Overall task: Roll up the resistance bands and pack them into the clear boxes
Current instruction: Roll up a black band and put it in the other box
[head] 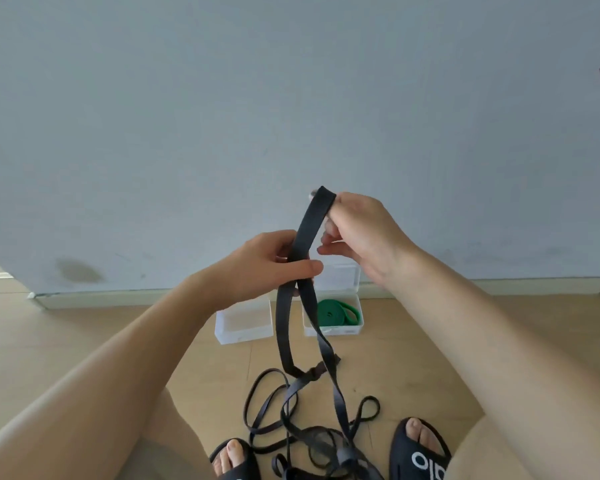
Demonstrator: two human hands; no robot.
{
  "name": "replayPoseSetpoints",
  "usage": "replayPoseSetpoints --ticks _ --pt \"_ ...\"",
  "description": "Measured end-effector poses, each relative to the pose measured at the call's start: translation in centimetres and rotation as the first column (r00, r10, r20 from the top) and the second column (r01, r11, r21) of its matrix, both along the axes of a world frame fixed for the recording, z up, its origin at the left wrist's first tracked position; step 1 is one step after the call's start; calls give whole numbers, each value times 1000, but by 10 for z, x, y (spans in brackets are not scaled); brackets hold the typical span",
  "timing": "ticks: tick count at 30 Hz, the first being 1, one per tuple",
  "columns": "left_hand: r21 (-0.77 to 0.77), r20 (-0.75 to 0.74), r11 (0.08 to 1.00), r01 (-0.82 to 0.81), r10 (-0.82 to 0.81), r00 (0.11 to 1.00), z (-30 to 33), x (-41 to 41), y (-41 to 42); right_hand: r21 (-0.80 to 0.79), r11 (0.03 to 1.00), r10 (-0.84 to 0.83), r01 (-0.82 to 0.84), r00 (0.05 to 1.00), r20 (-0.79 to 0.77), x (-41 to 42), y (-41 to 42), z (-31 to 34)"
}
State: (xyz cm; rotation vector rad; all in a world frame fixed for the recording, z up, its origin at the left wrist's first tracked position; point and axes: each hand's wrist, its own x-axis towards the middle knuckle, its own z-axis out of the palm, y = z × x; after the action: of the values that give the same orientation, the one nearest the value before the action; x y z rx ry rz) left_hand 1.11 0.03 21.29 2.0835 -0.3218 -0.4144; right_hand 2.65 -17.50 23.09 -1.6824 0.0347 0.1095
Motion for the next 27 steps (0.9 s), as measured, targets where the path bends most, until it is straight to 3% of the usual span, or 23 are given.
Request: replayPoseSetpoints --ticks 5,8,11,14,21,27 --pt "-89 -71 996 23 -30 997 -1 6 6 220 945 258 -242 965 -47 4 -5 13" --pt "-142 -60 990 -17 9 998 -2 7 8 375 899 287 -228 951 -111 7 -10 15" --pt "-91 -3 994 -57 56 998 -7 10 8 431 876 313 -218 936 -163 11 -15 12" --pt "-33 34 998 -54 55 998 -11 13 7 402 879 334 -255 932 -139 15 -16 10" --pt "-101 -37 993 -66 63 997 -8 19 13 299 936 238 -186 960 -150 22 -20 3" --pt "21 157 977 -211 206 966 -7 21 7 234 959 192 -158 973 -131 22 -19 6"
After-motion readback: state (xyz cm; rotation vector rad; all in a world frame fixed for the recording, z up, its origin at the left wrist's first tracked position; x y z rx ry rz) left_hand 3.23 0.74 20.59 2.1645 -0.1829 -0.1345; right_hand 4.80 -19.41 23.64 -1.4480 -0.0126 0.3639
